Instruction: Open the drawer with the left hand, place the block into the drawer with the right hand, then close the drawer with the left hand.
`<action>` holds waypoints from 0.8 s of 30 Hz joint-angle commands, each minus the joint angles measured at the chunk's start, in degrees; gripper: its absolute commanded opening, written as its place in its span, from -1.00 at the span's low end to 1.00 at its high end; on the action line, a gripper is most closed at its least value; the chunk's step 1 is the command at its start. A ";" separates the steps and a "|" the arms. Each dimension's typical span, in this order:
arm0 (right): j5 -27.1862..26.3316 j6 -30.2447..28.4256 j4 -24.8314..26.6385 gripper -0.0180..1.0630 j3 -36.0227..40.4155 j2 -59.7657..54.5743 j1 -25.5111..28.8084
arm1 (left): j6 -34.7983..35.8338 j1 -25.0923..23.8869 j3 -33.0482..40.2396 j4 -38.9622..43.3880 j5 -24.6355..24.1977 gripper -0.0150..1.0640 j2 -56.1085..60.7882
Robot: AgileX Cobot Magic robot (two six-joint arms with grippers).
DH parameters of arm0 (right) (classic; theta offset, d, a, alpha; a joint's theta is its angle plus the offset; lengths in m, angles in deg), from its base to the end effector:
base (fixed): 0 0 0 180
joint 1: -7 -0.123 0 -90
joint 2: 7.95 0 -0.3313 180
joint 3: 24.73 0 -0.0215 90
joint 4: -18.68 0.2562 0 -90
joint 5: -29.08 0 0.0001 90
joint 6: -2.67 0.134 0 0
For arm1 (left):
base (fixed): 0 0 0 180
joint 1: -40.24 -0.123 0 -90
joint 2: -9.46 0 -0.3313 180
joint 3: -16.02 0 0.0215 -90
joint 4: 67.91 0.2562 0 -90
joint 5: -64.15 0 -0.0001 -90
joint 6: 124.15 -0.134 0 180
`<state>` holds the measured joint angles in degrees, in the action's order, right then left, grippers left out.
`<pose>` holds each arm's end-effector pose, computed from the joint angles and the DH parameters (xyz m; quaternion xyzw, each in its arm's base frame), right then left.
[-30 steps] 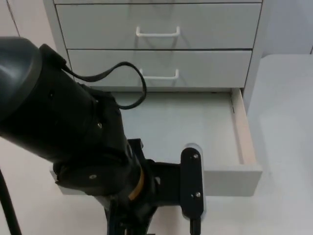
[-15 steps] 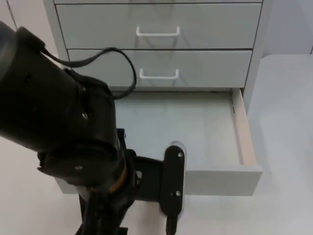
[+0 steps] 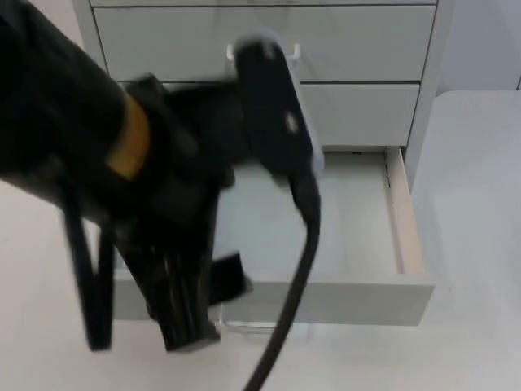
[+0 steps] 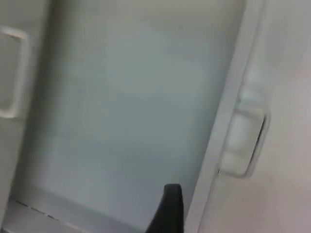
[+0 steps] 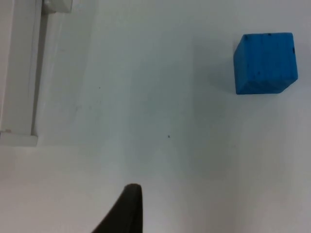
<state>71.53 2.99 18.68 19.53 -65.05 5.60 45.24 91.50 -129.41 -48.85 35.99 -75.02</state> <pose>0.1545 0.0038 0.2636 -0.0090 0.9505 0.0047 0.3106 0.1893 -0.2029 0.2375 0.5876 0.7509 0.0122 0.3014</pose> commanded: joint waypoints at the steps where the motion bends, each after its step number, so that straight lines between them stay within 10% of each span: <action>1: -0.30 0.09 0.00 0.98 -0.22 0.01 0.04 | 0.66 -0.39 -0.06 -5.71 -1.17 0.43 5.26; 24: 1.00 0.09 0.00 0.98 -0.22 0.01 0.04 | 29.16 -23.11 0.04 2.06 -13.51 0.43 38.20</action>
<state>72.41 2.99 18.68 19.53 -65.05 5.60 71.48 69.71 -129.41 -48.51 23.59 -38.10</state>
